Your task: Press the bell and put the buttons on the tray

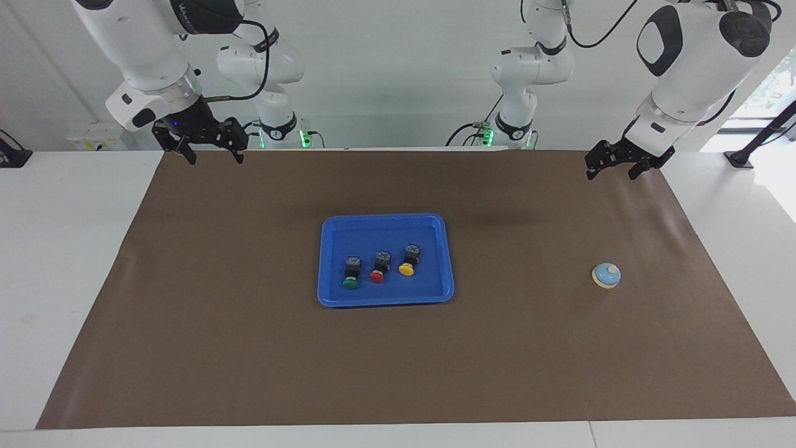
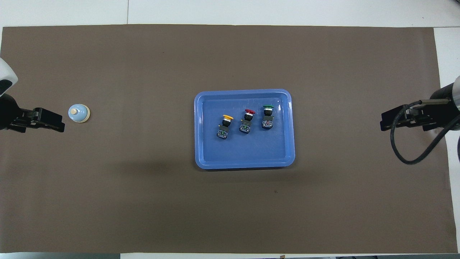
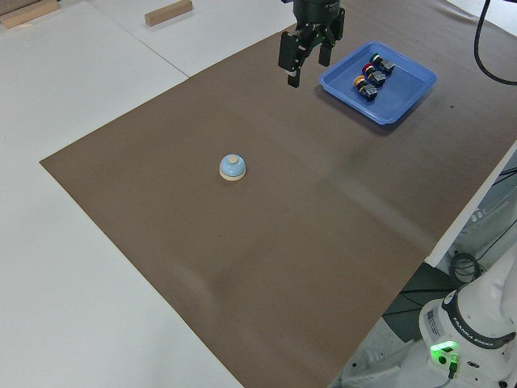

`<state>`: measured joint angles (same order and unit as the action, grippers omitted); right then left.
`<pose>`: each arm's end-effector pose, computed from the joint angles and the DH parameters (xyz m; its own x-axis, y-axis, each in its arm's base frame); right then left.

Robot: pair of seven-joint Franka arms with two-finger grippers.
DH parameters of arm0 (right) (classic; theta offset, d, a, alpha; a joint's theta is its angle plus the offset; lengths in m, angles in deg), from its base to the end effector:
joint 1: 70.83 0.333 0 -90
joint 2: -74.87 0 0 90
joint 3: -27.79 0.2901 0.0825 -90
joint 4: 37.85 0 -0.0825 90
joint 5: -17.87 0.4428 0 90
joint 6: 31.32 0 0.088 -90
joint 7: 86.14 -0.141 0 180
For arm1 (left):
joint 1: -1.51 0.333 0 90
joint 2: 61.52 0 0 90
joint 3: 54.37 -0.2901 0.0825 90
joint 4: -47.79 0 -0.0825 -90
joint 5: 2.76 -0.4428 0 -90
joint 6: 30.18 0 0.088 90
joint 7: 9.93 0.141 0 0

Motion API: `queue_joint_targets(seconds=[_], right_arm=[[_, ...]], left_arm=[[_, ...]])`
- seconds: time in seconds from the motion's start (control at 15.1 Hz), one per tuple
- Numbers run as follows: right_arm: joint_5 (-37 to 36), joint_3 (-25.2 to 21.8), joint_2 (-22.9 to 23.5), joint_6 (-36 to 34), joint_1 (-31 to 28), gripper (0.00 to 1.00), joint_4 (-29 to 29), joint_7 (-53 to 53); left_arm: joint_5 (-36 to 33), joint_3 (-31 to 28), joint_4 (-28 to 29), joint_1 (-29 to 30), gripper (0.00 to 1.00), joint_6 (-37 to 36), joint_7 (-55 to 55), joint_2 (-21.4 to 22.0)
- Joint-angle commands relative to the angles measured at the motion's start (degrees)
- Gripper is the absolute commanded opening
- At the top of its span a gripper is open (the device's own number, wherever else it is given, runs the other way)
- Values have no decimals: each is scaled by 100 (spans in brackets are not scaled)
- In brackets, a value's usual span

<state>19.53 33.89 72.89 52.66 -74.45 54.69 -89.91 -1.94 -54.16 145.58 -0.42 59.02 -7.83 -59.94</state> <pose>0.5865 0.0305 0.5537 0.9930 -0.0202 -0.1162 -0.0224 -0.9996 -0.0177 0.5932 -0.0242 0.5087 0.9898 -0.0738 -0.1214 -0.0721 -0.9972 0.0186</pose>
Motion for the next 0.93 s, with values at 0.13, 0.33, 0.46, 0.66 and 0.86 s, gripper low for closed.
queue_joint_targets(seconds=[0.13, 0.33, 0.46, 0.66, 0.86], right_arm=[[-78, 215, -83, 153, -165, 100, 134, -62], [-78, 207, -162, 145, -165, 100, 160, -62], [-78, 189, -153, 144, -174, 100, 142, -88], [-78, 189, -153, 101, -165, 100, 142, -71], [-78, 189, -162, 83, -148, 100, 142, -71]], left_arm=[[-12, -12, 30, 0, 100, 45, -42, 79], [-12, -38, 39, 8, 100, -25, -51, 97], [-12, -65, 56, 52, 100, 54, -112, 132], [-21, -74, 144, 122, 31, 326, -69, 123], [-30, -74, 197, 227, 0, 414, -69, -8]])
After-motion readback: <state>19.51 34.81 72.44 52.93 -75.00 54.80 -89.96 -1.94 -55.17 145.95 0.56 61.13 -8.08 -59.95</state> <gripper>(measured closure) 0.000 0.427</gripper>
